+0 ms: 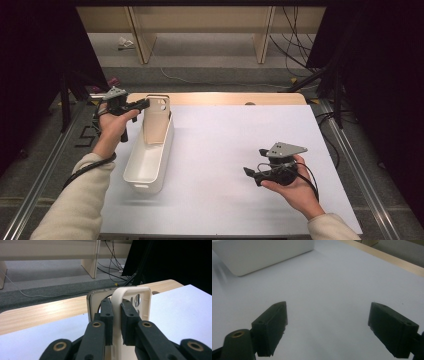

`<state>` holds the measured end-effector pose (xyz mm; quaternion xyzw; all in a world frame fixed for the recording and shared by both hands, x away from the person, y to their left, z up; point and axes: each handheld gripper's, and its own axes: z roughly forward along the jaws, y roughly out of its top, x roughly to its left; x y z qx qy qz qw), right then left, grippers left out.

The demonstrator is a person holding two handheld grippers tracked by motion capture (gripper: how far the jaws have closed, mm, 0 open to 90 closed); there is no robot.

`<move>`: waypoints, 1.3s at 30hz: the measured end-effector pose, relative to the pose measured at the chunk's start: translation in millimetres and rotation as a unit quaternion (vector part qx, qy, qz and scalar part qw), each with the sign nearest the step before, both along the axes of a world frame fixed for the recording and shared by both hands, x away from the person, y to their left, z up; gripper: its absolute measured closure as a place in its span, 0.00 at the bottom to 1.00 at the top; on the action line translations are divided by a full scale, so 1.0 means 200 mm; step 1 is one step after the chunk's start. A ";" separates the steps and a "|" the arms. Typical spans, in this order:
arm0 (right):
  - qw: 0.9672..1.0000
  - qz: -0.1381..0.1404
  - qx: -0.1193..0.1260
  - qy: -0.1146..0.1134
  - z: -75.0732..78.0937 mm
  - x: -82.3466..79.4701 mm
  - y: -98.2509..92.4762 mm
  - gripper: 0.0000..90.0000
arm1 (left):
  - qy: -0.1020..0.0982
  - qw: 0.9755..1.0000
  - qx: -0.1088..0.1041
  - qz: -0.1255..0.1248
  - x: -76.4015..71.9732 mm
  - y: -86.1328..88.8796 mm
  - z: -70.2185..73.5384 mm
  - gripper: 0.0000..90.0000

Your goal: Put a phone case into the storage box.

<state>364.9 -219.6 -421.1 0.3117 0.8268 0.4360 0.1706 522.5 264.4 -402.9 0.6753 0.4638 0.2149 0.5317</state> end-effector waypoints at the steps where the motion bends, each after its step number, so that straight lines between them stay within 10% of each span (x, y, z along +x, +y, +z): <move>1: 1.000 0.000 0.000 -0.001 0.00 0.00 0.00 0.19 | 0.001 1.000 0.001 0.000 0.00 0.00 0.00 0.90; 39: 1.000 0.002 0.000 0.001 0.00 0.00 0.00 0.19 | 0.021 0.998 0.059 0.015 0.06 -0.03 -0.04 0.85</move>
